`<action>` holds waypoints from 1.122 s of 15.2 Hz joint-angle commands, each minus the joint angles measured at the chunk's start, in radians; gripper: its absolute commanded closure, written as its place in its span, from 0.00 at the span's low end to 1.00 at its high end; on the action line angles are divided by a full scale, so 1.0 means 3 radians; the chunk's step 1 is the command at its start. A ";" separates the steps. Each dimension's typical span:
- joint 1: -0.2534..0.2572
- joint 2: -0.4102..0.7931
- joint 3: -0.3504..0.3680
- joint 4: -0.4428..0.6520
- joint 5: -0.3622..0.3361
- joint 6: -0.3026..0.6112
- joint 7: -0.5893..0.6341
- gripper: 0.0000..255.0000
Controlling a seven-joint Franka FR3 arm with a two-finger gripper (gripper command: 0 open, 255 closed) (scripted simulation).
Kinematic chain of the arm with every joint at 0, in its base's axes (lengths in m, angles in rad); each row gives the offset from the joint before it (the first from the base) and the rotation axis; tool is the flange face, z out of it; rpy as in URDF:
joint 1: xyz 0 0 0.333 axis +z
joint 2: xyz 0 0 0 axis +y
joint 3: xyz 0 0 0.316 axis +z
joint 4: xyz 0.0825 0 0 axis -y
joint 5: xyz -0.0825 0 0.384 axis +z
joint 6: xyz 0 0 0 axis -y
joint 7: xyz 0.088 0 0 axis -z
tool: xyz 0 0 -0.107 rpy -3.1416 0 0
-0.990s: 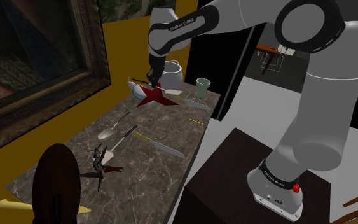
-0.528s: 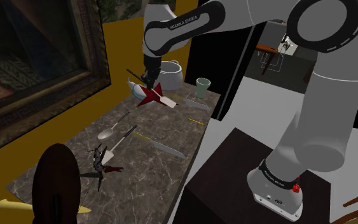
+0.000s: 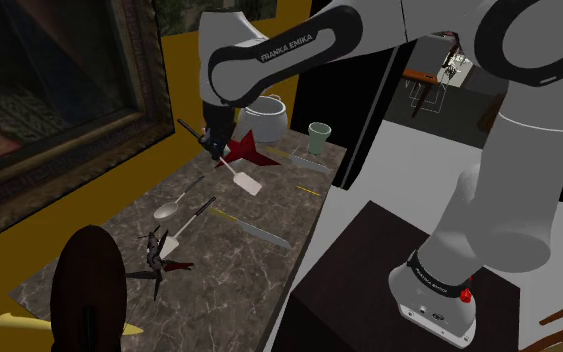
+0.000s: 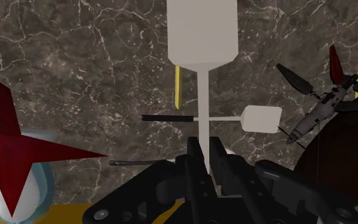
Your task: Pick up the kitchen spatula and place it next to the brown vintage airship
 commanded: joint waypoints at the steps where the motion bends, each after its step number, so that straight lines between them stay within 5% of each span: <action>1: 0.0050 0.0011 0.0025 -0.0025 -0.0015 0.0035 0.0089 1.00; 17: 0.0057 0.0390 0.0014 -0.0259 -0.0043 0.0647 0.0110 1.00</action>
